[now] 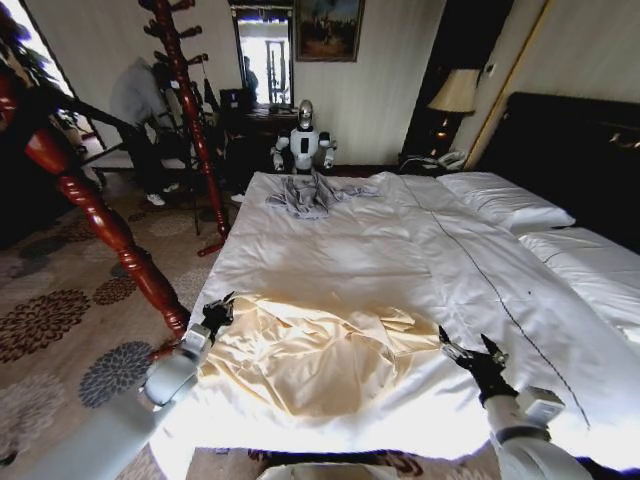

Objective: Pick up the clothes from the bed and hang them on the clothes hanger.

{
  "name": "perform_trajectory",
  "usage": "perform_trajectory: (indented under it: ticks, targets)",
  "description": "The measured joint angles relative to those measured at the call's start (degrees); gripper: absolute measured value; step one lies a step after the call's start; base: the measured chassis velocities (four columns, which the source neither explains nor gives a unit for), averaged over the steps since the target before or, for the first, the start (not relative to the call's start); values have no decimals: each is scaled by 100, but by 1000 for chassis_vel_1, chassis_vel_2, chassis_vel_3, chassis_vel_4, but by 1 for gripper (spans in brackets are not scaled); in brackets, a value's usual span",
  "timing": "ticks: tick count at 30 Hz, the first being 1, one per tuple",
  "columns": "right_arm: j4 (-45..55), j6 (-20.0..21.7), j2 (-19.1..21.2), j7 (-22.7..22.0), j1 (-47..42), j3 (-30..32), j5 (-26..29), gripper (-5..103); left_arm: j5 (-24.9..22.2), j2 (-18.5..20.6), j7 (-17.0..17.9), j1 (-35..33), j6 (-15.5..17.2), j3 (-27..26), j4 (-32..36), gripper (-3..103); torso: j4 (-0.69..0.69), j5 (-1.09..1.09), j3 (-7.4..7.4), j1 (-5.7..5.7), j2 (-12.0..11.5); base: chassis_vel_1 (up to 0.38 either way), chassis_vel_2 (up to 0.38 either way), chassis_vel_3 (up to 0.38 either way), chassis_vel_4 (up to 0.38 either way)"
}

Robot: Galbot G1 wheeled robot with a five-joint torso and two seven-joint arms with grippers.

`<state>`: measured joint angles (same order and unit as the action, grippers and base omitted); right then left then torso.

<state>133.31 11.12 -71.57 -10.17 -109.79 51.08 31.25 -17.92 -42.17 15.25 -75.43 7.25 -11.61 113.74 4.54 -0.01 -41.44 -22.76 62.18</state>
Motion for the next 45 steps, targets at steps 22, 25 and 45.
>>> perform_trajectory:
  ticks: [22, 25, 45]
  targets:
    - [-378, 578, 1631, 20, 428, -306, 331, 100, 209, -1233, 97, -2028, -450, -2225, -17, 1, -7, 2, -1, 0, 0, 0, 0, 0, 0]
    - [-435, 615, 1618, 31, 431, -466, 286, 100, 37, -1321, 121, -2138, -471, -2618, -146, 1, -7, 2, 0, 0, 0, 0, 0, 0, 0]
    - [-982, 15, 2239, 623, 476, -1932, -2936, 100, 309, -1668, 188, -2573, -584, -2602, 146, 1, -8, 3, -1, 0, 0, 0, 0, 0, 0]
